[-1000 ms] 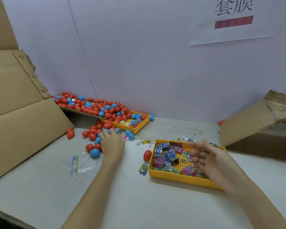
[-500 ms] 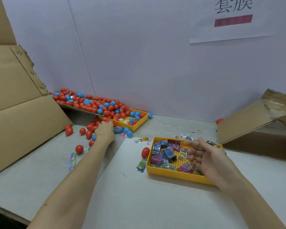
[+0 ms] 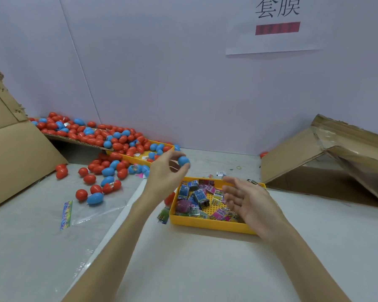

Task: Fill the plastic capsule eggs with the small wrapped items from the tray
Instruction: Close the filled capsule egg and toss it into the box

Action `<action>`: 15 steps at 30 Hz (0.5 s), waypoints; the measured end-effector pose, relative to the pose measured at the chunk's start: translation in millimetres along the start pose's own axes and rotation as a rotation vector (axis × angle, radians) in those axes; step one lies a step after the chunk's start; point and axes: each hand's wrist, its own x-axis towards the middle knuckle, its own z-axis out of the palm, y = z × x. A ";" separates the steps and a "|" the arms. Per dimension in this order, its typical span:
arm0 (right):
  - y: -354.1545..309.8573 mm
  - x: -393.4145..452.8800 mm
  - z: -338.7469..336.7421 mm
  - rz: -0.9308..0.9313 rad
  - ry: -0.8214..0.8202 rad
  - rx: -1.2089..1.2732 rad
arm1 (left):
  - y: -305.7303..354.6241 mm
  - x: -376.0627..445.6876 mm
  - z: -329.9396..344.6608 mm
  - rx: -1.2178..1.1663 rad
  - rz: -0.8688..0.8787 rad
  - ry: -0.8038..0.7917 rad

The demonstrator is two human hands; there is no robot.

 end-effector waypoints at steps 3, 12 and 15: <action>4.3 -2.5 3.2 -0.123 -0.026 -0.180 | 22.0 -29.4 24.4 -0.419 -0.032 -0.244; 11.3 -0.6 4.2 -0.588 0.140 -0.769 | 17.6 -43.2 33.3 -0.516 -0.102 -0.151; 14.8 4.8 -3.8 -0.644 0.075 -1.277 | 14.3 -39.3 29.3 -0.486 -0.117 -0.156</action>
